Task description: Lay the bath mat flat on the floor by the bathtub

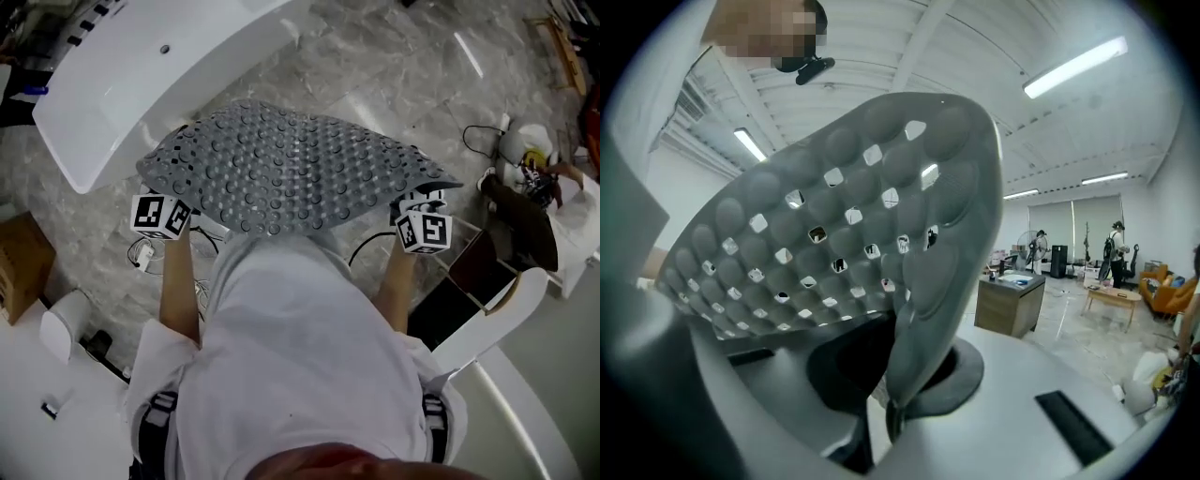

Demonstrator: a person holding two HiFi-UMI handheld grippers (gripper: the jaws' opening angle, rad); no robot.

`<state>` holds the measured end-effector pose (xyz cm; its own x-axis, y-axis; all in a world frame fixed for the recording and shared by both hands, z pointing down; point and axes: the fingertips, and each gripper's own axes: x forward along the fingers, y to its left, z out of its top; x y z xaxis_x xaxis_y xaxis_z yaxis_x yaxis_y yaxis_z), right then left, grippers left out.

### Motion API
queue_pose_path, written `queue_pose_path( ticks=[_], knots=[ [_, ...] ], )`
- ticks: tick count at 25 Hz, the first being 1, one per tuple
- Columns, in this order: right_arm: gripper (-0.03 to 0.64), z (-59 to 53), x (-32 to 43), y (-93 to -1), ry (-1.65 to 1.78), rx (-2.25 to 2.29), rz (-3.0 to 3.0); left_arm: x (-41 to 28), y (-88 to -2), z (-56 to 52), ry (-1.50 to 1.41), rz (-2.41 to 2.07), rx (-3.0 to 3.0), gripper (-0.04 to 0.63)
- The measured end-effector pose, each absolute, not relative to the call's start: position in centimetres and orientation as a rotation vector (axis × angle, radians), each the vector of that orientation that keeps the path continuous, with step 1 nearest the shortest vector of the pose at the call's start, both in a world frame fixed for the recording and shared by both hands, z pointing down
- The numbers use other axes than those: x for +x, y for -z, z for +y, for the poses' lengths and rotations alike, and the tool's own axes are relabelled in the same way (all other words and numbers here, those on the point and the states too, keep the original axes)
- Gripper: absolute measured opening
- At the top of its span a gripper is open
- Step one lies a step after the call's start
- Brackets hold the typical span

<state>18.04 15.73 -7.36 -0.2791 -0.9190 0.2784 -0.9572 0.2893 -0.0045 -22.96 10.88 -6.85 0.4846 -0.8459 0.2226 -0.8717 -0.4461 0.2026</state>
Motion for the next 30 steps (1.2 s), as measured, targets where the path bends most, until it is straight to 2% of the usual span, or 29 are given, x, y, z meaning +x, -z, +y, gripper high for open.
queue_pose_path(
  ticks=[13,18,30],
  knots=[
    [0.021,1.6,26.2,-7.2,-0.489,1.647,-2.293,-17.6,-7.0,-0.7,-0.348,-1.421,2.287,0.015],
    [0.021,-0.2,26.8,-15.7,-0.546,1.619,-2.246,-17.9,-16.4,-1.1,-0.439,-1.347,2.237,0.015],
    [0.020,-3.2,28.1,-42.5,-0.608,1.539,-2.145,-22.6,-42.3,-4.5,-0.512,-1.296,2.177,0.014]
  ],
)
